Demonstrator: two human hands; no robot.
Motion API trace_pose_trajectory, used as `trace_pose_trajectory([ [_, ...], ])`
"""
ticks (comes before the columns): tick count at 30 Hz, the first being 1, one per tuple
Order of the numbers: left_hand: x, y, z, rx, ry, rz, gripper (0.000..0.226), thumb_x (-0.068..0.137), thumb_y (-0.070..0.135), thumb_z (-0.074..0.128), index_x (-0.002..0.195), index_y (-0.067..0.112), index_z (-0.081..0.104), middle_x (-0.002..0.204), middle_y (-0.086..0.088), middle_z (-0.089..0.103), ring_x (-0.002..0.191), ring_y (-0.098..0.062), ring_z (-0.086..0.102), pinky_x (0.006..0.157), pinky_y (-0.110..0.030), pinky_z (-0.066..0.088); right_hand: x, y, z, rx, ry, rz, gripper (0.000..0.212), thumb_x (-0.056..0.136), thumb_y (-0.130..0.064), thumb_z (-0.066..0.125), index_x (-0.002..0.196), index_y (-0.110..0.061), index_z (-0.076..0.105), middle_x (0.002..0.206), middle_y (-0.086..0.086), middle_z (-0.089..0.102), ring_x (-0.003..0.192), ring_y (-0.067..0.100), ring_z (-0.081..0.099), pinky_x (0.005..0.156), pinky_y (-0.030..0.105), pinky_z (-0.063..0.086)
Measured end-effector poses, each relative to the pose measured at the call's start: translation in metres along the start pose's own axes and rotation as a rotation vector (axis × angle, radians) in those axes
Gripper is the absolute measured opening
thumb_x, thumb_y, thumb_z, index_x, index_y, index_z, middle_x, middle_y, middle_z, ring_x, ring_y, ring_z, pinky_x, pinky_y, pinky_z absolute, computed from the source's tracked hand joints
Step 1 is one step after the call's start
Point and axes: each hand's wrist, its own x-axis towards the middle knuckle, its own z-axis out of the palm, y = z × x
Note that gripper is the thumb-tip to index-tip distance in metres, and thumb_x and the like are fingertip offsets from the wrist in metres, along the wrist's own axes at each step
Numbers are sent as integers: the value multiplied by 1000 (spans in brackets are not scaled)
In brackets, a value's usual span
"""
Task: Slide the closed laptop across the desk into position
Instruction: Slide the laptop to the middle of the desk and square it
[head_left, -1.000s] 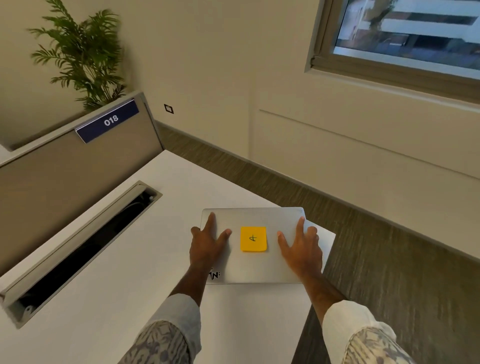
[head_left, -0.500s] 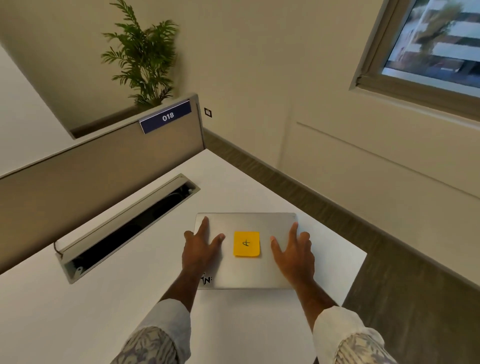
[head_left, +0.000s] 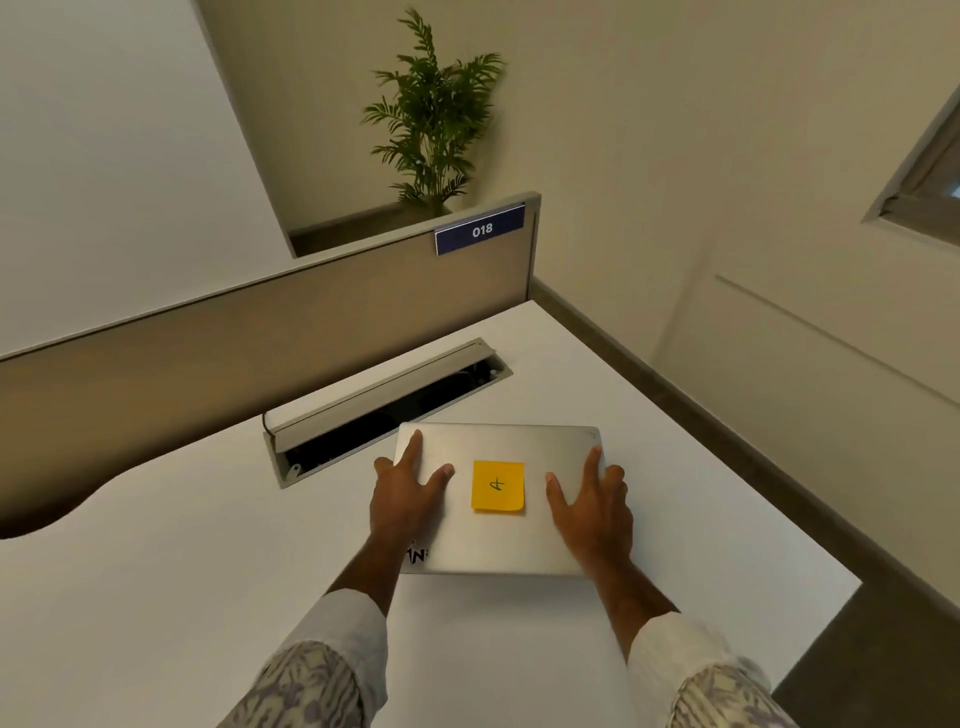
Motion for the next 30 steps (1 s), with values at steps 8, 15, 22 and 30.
trace_pose_trajectory([
  [8,-5,-64,-53,-40,89,-98,85,86,72,56,157,42,19,143,-15,38,125,-37,54,100,-48,49,-18,-70,29,2,-62,-114,90,87,-76,33,153,-19,12,133,15,41,112,28,55,82,43,60],
  [15,-15,-114,-94,-58,169,-176,84,86,71,57,157,41,22,133,-12,42,117,-35,59,97,-47,52,-36,-126,52,-1,-112,-204,89,88,-76,33,154,-19,13,136,15,41,112,27,55,82,39,60],
  [22,-29,-166,-126,-41,217,-262,84,87,71,55,157,42,20,132,-12,42,115,-33,60,96,-44,53,-65,-172,79,13,-155,-278,89,88,-76,33,154,-19,14,137,16,41,114,29,55,84,43,60],
  [30,-46,-218,-132,30,137,-293,85,90,70,50,159,41,10,139,-12,39,119,-32,57,96,-41,51,-100,-187,106,-29,-186,-292,90,87,-76,34,154,-20,14,139,15,42,114,27,55,85,40,60],
])
